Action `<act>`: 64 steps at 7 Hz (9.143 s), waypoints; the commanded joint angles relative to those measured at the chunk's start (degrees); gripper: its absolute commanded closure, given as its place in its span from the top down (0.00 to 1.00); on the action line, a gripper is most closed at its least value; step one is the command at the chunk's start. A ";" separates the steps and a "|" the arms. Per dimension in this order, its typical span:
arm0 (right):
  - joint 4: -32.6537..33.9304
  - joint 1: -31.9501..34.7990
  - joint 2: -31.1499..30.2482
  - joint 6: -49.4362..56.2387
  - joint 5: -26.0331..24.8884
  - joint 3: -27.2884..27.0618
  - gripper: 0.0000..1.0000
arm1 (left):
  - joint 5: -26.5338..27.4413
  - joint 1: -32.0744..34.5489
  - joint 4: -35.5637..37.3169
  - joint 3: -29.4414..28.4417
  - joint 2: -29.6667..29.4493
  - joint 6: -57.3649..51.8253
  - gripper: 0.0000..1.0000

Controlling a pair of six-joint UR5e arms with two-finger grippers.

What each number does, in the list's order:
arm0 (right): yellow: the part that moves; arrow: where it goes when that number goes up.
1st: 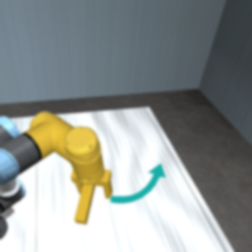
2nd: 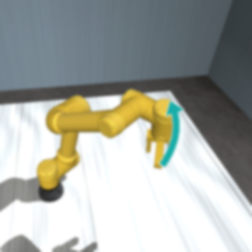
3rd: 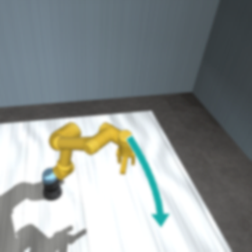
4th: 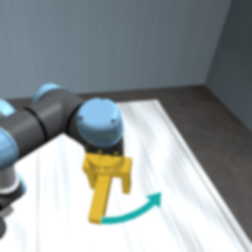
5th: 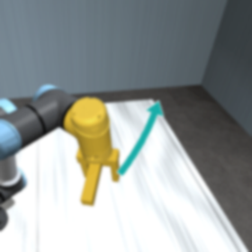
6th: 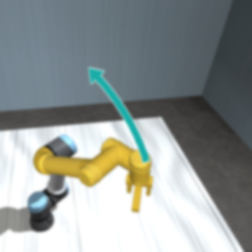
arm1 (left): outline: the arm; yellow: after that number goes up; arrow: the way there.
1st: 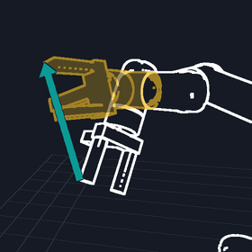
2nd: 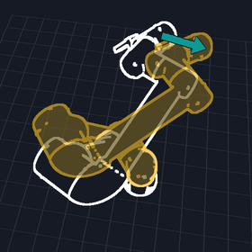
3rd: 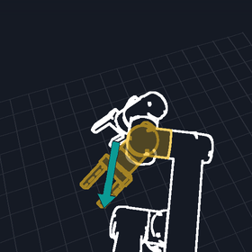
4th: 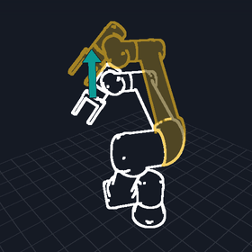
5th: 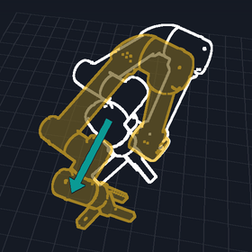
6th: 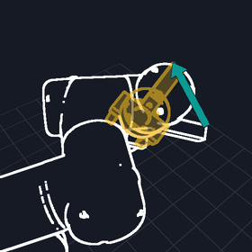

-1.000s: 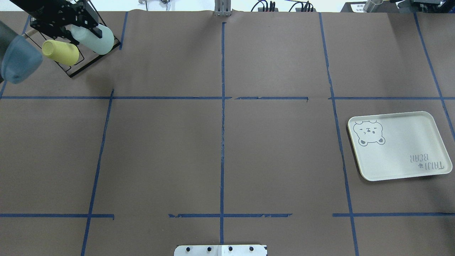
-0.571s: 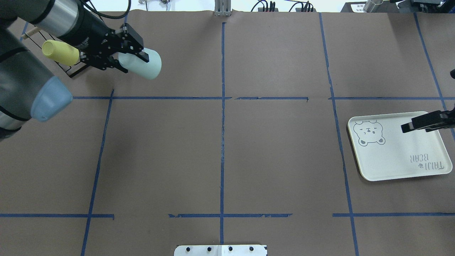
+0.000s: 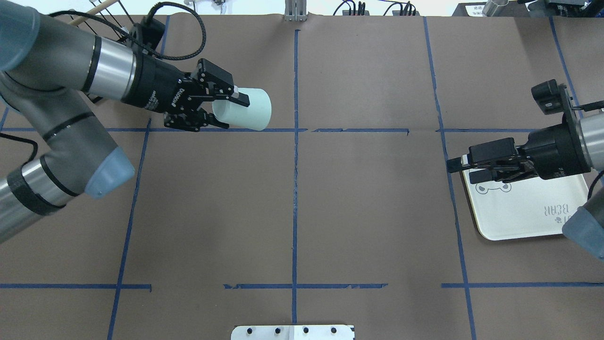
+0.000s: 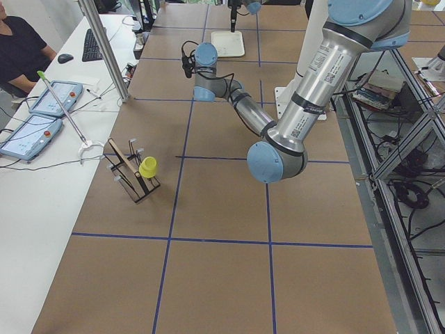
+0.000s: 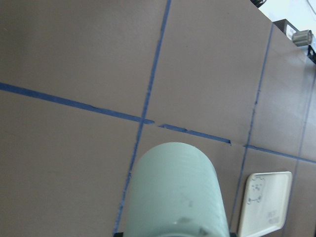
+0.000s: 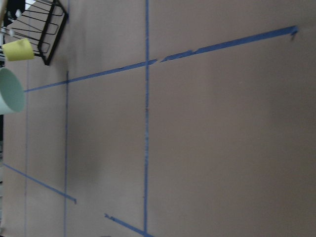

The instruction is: Left arm grabs green cup and hands to right arm on tray

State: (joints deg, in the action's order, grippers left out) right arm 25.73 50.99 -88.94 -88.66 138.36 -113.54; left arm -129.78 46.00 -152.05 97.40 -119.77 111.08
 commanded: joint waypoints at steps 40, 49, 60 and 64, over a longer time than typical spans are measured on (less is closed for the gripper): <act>22.75 6.31 -16.97 36.63 -14.35 1.58 0.00 | 25.46 -10.59 26.64 -0.30 3.83 -25.40 1.00; 48.88 4.83 -6.25 50.26 -15.05 7.02 0.39 | 25.37 -3.90 56.08 13.34 13.68 -56.32 1.00; 63.58 33.37 -16.97 89.55 -3.28 2.62 1.00 | -5.31 39.74 72.46 13.28 32.41 -123.28 1.00; 73.84 35.15 -14.77 95.52 -3.36 0.25 1.00 | -6.45 45.24 73.05 4.40 37.22 -127.25 1.00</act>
State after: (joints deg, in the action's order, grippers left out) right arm 97.74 85.91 -104.15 6.42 135.07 -112.68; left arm -136.04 90.97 -78.53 103.73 -84.44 -15.86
